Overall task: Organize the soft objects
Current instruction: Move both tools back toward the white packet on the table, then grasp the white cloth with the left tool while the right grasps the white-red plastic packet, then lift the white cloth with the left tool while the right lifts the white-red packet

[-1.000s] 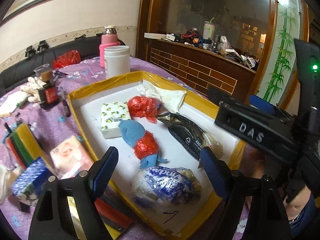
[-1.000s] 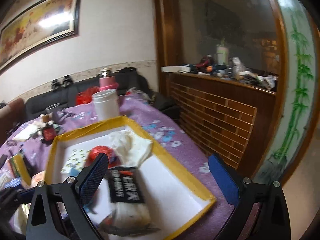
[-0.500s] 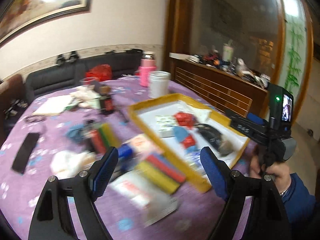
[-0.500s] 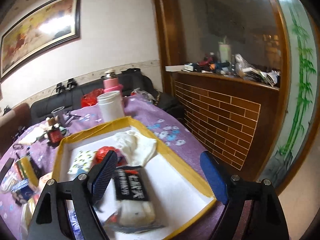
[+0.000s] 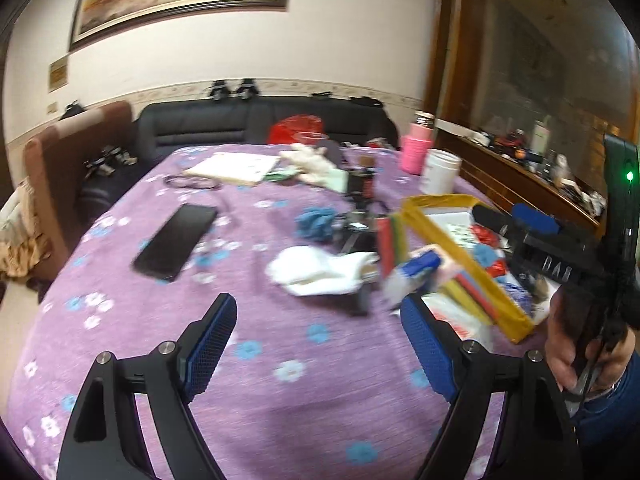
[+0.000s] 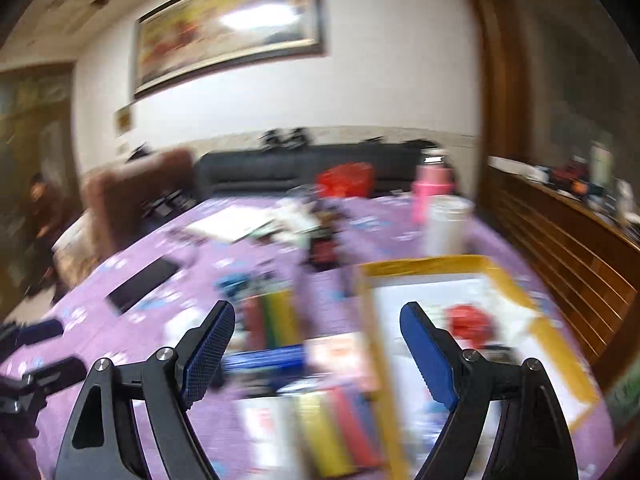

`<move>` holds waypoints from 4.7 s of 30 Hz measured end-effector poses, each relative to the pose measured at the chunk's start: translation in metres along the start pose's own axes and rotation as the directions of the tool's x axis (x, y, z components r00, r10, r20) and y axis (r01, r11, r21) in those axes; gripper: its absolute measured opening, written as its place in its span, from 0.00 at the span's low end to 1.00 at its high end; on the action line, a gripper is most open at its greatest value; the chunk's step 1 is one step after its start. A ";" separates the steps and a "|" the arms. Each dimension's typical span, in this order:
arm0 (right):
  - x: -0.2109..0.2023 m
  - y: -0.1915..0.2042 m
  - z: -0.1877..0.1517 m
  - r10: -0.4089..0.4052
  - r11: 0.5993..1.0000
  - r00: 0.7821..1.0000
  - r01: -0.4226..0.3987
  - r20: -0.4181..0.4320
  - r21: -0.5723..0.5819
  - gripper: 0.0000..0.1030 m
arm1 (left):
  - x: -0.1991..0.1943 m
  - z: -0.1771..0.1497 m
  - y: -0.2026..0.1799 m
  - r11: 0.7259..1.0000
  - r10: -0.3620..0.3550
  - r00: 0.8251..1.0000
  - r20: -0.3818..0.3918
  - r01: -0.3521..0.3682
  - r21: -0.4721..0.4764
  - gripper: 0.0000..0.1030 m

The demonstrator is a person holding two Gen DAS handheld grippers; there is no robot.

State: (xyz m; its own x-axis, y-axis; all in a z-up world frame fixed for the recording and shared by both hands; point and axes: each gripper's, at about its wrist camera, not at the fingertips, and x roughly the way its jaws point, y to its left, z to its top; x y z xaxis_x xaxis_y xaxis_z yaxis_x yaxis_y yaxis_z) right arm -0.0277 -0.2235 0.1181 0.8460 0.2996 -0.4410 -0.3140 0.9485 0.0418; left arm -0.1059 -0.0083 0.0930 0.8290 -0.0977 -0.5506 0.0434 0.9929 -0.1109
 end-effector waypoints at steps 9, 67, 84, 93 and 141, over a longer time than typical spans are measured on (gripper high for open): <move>0.027 0.065 -0.020 0.140 0.983 0.981 -0.154 -0.133 -0.100 0.86 | -0.003 -0.012 0.058 0.991 0.029 0.999 -0.031 -0.033 -0.133 0.81; 0.035 0.034 -0.087 0.282 0.948 0.863 -0.317 -0.420 -0.013 0.38 | 0.087 0.010 0.043 0.967 -0.133 0.963 -0.236 0.075 -0.243 0.88; 0.025 -0.004 -0.079 0.465 0.884 0.850 -0.430 -0.248 0.184 0.37 | 0.174 0.035 0.031 0.952 -0.136 0.929 -0.345 0.026 -0.306 0.10; 0.026 -0.001 -0.080 0.452 0.891 0.852 -0.420 -0.264 0.172 0.37 | 0.084 0.003 0.061 0.969 -0.084 0.957 -0.278 0.014 -0.246 0.11; 0.073 0.081 -0.028 0.330 0.934 0.913 -0.353 -0.238 -0.058 0.02 | 0.077 -0.017 0.081 0.968 -0.088 0.984 -0.156 0.047 -0.247 0.10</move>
State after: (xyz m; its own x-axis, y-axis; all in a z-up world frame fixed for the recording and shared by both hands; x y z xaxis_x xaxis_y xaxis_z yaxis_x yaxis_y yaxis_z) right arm -0.0034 -0.1272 0.0643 0.5664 0.5624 -0.6024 -0.6166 0.7742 0.1430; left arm -0.0478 0.0634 0.0278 0.7251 -0.1937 -0.6608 -0.0566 0.9396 -0.3375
